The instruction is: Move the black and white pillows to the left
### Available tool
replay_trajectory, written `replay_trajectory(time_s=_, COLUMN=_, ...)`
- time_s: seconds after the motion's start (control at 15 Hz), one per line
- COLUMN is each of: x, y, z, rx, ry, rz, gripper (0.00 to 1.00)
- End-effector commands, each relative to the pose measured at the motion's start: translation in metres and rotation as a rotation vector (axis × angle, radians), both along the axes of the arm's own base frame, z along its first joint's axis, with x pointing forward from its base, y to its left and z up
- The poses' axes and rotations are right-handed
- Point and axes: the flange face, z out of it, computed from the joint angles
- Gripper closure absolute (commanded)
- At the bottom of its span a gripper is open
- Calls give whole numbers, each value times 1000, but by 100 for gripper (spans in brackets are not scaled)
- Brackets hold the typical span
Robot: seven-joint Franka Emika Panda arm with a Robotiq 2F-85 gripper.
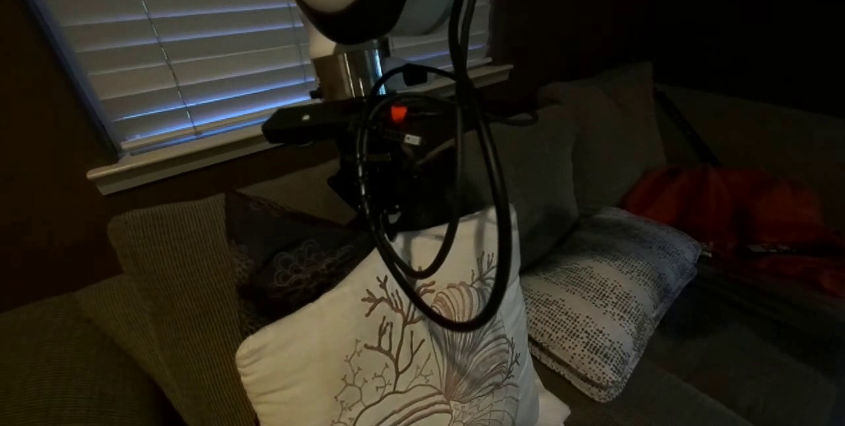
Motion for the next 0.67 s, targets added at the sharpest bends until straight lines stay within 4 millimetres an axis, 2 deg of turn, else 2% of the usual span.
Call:
replay_trajectory(time_s=0.0, x=13, y=7, z=26, rx=58, ry=34, rz=64, gripper=99)
replay_trajectory(time_s=0.47, x=17, y=13, z=19, rx=58, ry=91, rz=117, gripper=99)
replay_trajectory(time_s=0.6, x=17, y=14, z=20, rx=60, ry=104, rz=123, gripper=70)
